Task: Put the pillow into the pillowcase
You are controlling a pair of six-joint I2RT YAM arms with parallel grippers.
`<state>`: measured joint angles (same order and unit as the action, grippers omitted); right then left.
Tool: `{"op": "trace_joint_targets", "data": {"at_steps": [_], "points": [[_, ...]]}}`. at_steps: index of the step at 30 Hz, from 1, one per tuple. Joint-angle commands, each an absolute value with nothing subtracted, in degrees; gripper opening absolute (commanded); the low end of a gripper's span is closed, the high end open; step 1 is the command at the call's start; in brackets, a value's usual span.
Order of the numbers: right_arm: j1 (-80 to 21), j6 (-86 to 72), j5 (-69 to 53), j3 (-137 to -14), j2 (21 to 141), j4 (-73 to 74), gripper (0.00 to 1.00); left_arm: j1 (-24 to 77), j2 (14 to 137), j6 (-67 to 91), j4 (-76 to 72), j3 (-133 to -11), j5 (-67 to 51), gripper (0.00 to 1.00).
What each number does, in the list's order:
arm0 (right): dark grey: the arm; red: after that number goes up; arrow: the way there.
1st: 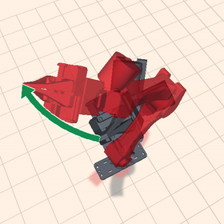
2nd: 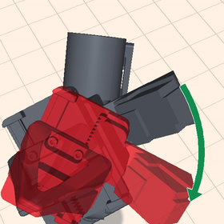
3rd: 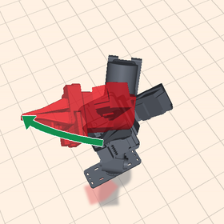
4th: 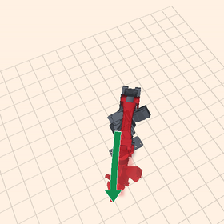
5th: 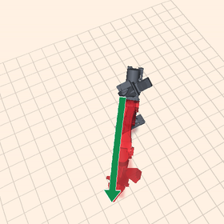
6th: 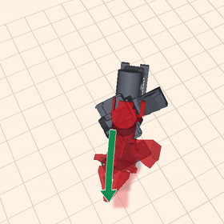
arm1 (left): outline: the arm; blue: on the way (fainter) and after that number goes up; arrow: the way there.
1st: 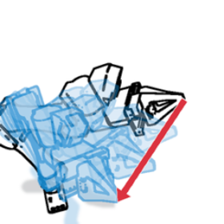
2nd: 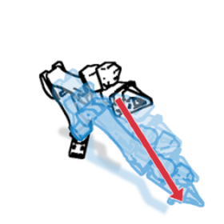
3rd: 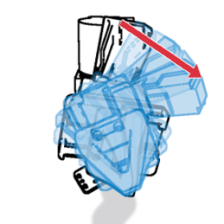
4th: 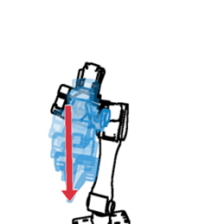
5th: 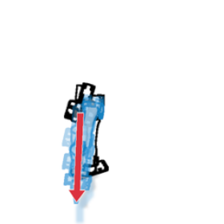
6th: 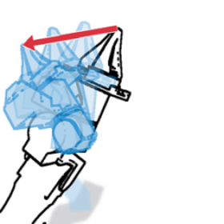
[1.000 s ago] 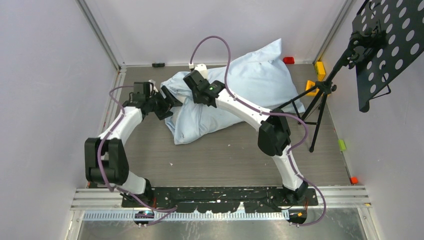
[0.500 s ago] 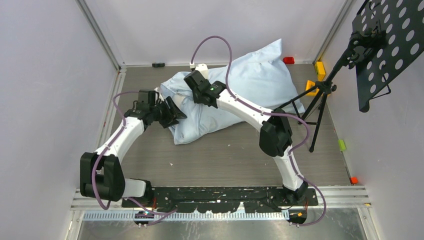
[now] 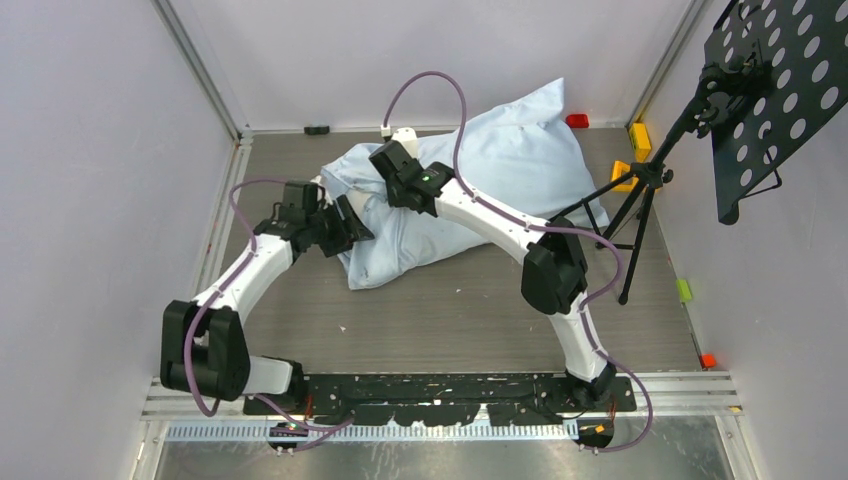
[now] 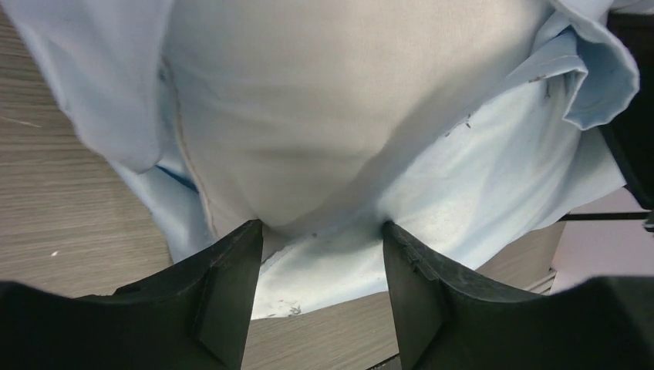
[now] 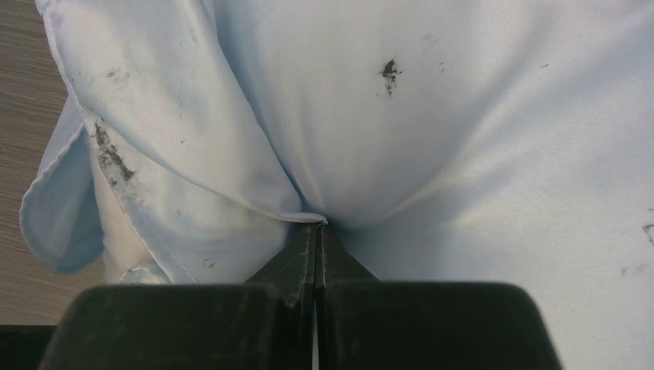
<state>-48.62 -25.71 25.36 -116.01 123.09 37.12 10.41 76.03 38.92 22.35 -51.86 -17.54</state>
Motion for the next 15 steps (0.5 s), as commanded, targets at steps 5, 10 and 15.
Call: {"op": "trace_joint_targets", "data": {"at_steps": [5, 10, 15], "points": [[-49.2, -27.1, 24.8, -114.3, 118.3, 38.6, 0.01, 12.9, 72.9, 38.6, 19.1, -53.6, -21.7, 0.35], [-49.5, -27.4, 25.0, -113.1, 116.4, 37.4, 0.12, 12.9, 68.7, 38.2, 21.4, -54.2, -21.8, 0.23], [-49.5, -27.6, 25.4, -112.8, 115.3, 37.1, 0.12, 14.1, 69.4, 38.1, 22.0, -56.0, -25.6, 0.07]]}}
